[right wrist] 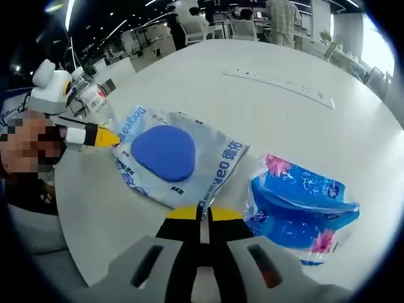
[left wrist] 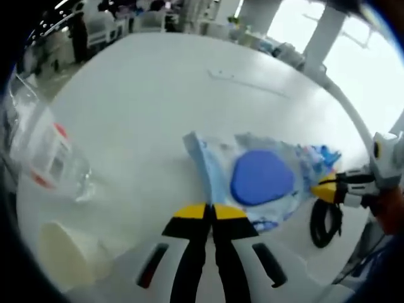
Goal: Arrange the tabletop items into an orderly group along one side of the table until the central work area is clear of visible clutter.
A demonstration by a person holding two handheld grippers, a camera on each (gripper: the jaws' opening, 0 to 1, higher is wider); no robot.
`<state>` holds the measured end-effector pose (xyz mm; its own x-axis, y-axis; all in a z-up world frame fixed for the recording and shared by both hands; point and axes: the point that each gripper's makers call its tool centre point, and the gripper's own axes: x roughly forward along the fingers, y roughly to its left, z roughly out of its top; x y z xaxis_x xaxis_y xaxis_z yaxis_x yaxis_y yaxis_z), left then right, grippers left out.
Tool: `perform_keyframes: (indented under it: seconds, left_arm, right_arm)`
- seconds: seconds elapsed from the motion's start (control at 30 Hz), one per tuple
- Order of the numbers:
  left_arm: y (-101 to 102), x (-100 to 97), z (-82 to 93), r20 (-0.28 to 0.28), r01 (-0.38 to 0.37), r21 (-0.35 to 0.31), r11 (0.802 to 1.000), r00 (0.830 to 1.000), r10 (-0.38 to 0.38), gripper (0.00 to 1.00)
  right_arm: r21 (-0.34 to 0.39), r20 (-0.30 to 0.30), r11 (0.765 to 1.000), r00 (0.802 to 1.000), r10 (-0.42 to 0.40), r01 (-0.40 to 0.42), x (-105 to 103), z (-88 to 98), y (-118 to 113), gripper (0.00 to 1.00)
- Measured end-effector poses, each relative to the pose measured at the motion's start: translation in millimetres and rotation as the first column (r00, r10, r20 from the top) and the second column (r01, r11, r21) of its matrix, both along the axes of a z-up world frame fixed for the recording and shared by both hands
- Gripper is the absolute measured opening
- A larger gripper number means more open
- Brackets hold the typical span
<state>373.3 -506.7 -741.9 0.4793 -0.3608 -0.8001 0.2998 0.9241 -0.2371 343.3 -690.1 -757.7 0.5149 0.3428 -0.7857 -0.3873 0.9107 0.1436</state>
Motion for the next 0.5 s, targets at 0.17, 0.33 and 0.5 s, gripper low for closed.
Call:
perform_keyframes:
  seconds: [0.17,0.33,0.5]
  left_arm:
    - [0.5,-0.2,-2.3,0.0,0.001,0.007,1.0,1.0,-0.001,0.01]
    - [1.7,-0.2,-3.9,0.0,0.002,0.013,1.0,1.0,-0.002,0.01]
    - [3.4,-0.3,-3.5,-0.001,0.006,0.018,1.0,1.0,-0.006,0.04]
  right_arm:
    - [0.006,0.003,1.0,1.0,-0.012,0.012,-0.6,1.1,0.5,0.03]
    - [0.005,-0.001,1.0,1.0,-0.016,0.016,-1.0,1.4,0.9,0.03]
    - [0.004,-0.002,1.0,1.0,-0.017,0.017,-1.3,1.7,1.4,0.04]
